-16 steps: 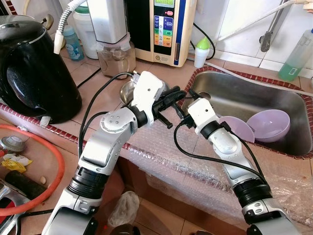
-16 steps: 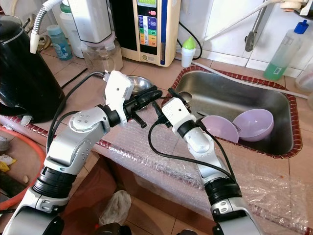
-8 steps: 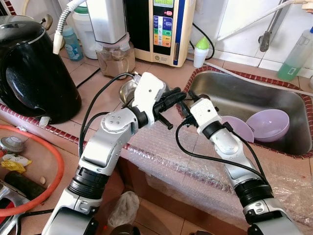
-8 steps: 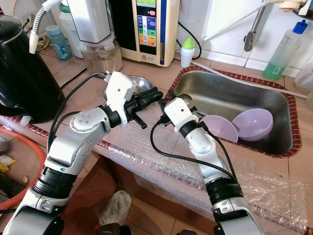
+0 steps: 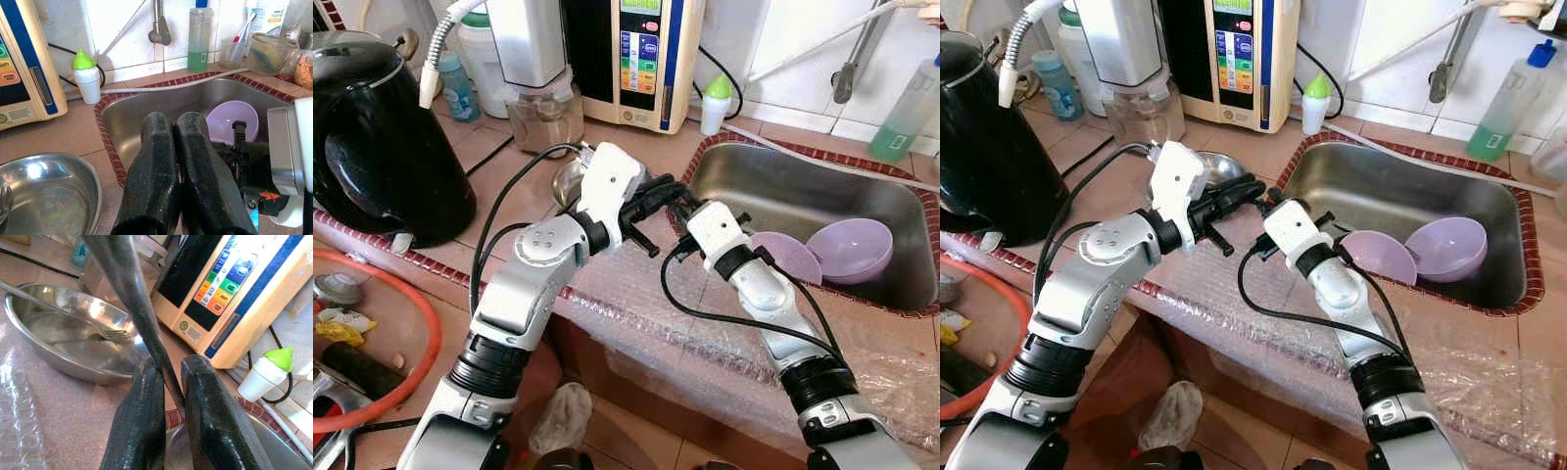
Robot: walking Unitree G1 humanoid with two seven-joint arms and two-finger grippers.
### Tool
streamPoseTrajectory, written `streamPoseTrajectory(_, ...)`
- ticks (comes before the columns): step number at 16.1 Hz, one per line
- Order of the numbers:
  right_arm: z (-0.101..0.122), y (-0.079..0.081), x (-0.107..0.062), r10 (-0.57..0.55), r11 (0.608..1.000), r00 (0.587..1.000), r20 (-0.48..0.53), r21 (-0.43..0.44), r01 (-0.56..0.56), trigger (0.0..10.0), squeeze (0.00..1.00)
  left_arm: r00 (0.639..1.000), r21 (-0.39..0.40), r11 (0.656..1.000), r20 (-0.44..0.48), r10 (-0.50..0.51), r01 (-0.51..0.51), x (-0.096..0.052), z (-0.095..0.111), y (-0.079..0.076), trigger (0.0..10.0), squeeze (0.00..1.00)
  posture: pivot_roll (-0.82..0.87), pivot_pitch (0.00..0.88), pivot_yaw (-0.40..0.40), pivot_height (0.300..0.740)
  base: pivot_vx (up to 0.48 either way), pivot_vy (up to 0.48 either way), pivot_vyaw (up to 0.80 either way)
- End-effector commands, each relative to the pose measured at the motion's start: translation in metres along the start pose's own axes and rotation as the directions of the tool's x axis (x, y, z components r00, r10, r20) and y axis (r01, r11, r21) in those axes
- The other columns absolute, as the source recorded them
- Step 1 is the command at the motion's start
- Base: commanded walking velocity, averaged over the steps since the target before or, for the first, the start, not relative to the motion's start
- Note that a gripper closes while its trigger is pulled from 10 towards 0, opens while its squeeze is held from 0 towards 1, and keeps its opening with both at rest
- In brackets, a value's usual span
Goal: Kitchen organization
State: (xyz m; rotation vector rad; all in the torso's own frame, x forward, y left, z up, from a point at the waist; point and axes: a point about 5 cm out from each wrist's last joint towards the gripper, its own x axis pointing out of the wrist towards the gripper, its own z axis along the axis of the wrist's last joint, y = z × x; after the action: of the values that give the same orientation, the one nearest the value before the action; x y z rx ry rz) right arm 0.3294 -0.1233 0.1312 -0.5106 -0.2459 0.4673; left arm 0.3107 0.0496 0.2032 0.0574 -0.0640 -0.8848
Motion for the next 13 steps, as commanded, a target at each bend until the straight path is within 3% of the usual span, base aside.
streamPoseTrajectory(1,0.004,-0.006,0.001,-0.043,0.999,0.999,0.022,0.021,0.042,0.0,0.0,0.999,0.008,0.999,0.007,-0.035,0.035,0.002,0.003,-0.006,0.0,0.0,-0.02,0.015,0.086,0.74,0.0,0.0,0.0)
streamPoseTrajectory(4,0.003,-0.007,-0.001,-0.052,0.999,0.998,0.021,0.017,0.052,0.0,0.0,0.999,0.009,0.999,0.004,-0.033,0.032,0.004,0.003,-0.006,0.0,0.0,-0.02,0.015,0.096,0.74,0.0,0.0,0.0)
streamPoseTrajectory(5,0.002,-0.008,-0.001,-0.057,0.998,0.998,0.019,0.016,0.057,0.0,0.0,0.999,0.012,0.999,0.003,-0.032,0.032,0.004,0.003,-0.005,4.1,0.0,-0.02,0.015,0.096,0.74,0.0,0.0,0.0)
streamPoseTrajectory(6,0.002,-0.011,-0.001,-0.066,0.998,0.998,0.018,0.012,0.066,0.0,0.0,1.0,0.011,0.999,-0.001,-0.03,0.03,0.005,0.002,-0.005,10.0,0.76,-0.02,0.015,0.096,0.74,0.0,0.0,0.0)
streamPoseTrajectory(7,0.002,-0.014,0.0,-0.071,0.997,0.997,0.019,0.004,0.071,0.0,0.0,1.0,0.008,1.0,-0.005,-0.03,0.03,0.005,-0.001,-0.005,10.0,1.0,-0.02,0.015,0.093,0.74,0.0,0.0,0.0)
streamPoseTrajectory(10,0.001,-0.022,0.001,-0.08,0.997,0.997,0.017,-0.011,0.08,0.0,0.0,1.0,0.006,1.0,0.007,-0.016,0.016,0.002,-0.006,-0.005,10.0,1.0,-0.02,0.014,0.084,0.74,0.0,0.0,0.0)
streamPoseTrajectory(13,-0.002,-0.034,0.005,-0.093,0.994,0.996,-0.002,-0.057,0.093,0.0,0.0,0.998,0.054,0.998,0.048,0.037,-0.04,0.002,-0.004,0.0,10.0,1.0,-0.01,0.016,0.073,0.74,0.0,0.0,0.0)
